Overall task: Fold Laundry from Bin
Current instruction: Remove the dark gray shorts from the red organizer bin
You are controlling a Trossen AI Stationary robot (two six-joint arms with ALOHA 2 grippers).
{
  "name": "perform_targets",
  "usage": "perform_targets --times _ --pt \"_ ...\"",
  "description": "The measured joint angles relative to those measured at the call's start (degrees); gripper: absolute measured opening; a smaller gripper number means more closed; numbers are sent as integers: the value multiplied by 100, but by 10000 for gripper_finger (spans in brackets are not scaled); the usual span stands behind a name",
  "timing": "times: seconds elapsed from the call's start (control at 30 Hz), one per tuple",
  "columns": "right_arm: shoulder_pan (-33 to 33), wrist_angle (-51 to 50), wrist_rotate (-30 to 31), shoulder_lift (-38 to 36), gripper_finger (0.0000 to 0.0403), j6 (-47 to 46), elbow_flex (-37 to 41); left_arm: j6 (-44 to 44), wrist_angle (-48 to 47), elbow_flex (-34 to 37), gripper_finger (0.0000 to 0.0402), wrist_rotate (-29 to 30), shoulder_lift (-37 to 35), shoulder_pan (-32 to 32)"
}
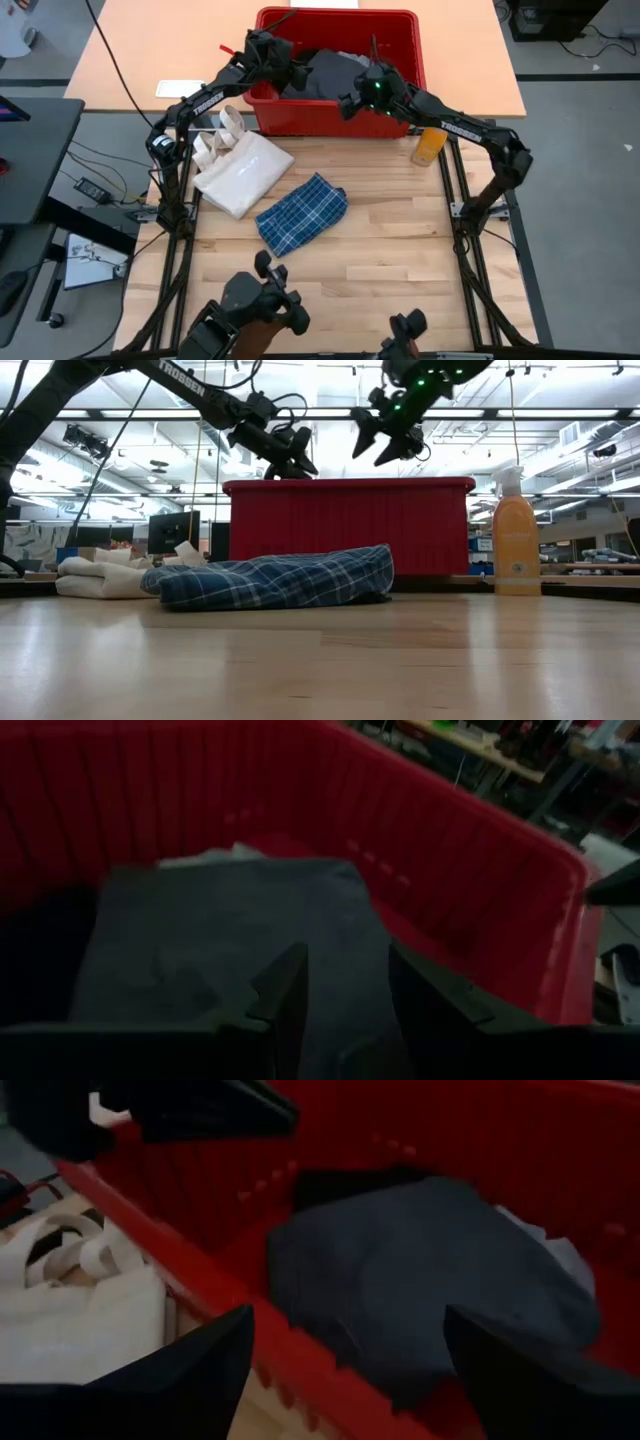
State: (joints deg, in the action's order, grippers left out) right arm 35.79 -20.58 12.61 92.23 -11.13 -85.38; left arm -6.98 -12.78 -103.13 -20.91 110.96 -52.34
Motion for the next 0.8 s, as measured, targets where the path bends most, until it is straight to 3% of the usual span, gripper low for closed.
perform_targets --times 0.23,0.4,0.57,0.8 --pt "11 1084 130 -1171 286 21 1451 66 -233 0 144 0 -2 0" --pt "173 1555 -142 -961 273 81 1647 70 -184 0 144 0 -2 0" --pt "303 1496 -715 2 270 63 975 70 -181 0 144 0 -4 0" --pt "417 581 -771 1345 270 481 -1217 70 -166 0 144 0 -4 0"
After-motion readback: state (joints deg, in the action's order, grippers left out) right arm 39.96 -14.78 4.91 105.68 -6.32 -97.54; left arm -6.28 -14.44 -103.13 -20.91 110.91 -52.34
